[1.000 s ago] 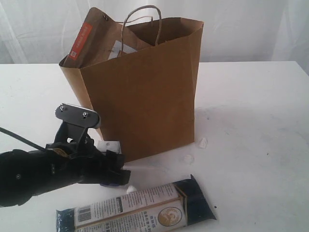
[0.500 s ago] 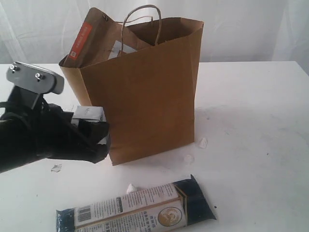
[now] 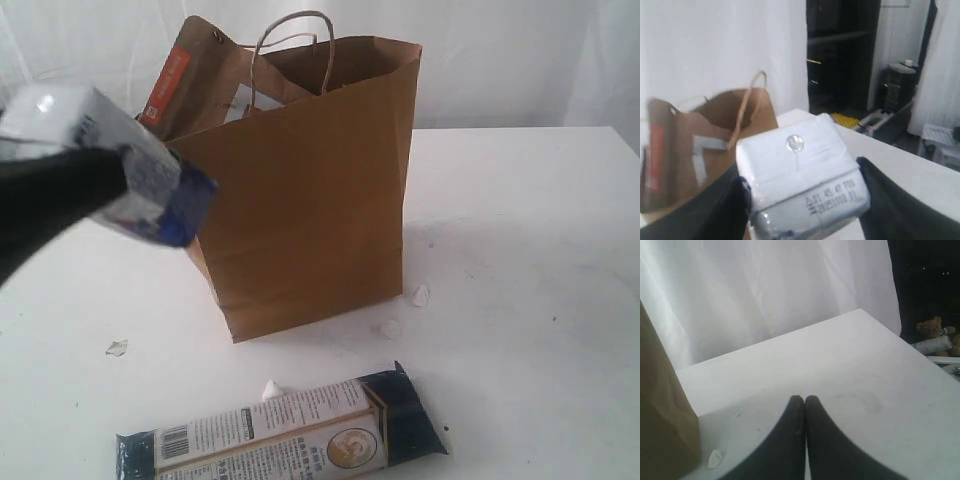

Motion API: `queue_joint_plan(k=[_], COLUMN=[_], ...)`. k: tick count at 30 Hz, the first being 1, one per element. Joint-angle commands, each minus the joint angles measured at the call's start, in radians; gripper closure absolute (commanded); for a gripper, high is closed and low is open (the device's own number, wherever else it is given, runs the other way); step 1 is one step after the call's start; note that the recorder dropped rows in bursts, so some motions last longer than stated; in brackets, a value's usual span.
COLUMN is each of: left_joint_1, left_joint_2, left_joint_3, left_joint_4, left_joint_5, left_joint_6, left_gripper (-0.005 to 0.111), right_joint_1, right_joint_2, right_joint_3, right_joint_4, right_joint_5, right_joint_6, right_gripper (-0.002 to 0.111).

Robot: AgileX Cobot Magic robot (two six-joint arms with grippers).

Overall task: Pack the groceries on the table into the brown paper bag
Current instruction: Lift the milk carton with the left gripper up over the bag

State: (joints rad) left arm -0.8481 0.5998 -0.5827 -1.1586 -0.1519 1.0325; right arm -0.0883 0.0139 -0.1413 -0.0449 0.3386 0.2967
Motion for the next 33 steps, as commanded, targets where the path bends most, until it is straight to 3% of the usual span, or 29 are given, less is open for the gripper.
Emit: queue_joint_plan(k=[1, 6, 11, 14, 18, 25, 30, 33], left_joint_1=[-0.003, -0.003, -0.003, -0.001, -0.001, 0.008, 0.063, 0.114], left_joint_2=[-0.031, -0.004, 0.059, 0.13, 0.237, 0.411, 0.456, 0.471], left_joint_3=[-0.081, -0.129, -0.16, -0.192, -0.235, -0.373, -0.477, -0.522], left_joint_4=[0.112, 0.255, 0.432, 0.565, 0.564, 0.634, 1.064, 1.209], left_joint_5=[-0.126, -0.305, -0.426, -0.424, -0.375, -0.161, -0.083, -0.085], left_joint_6=[0.003, -0.06, -0.363, -0.484, -0.473, -0.511, -0.975, -1.216], left_gripper=[0.107, 0.107, 0.107, 0.107, 0.107, 0.107, 0.107, 0.107], right_joint_1=[-0.005, -0.005, -0.005, -0.005, -0.005, -0.005, -0.005, -0.005], right_joint_2=[0.002, 0.002, 0.002, 0.002, 0.002, 0.002, 0.002, 0.002], right_joint_3=[0.006, 0.006, 0.006, 0.006, 0.006, 0.006, 0.006, 0.006], right_joint_4=[-0.004, -0.004, -0.004, -0.004, -0.004, -0.004, -0.004, -0.004], right_joint_5=[-0.004, -0.004, -0.004, -0.004, -0.004, -0.004, -0.004, -0.004], right_joint_6=[0.0, 0.0, 0.0, 0.0, 0.0, 0.0, 0.0, 0.0], right_gripper=[0.108, 0.108, 0.108, 0.108, 0.108, 0.108, 0.108, 0.108])
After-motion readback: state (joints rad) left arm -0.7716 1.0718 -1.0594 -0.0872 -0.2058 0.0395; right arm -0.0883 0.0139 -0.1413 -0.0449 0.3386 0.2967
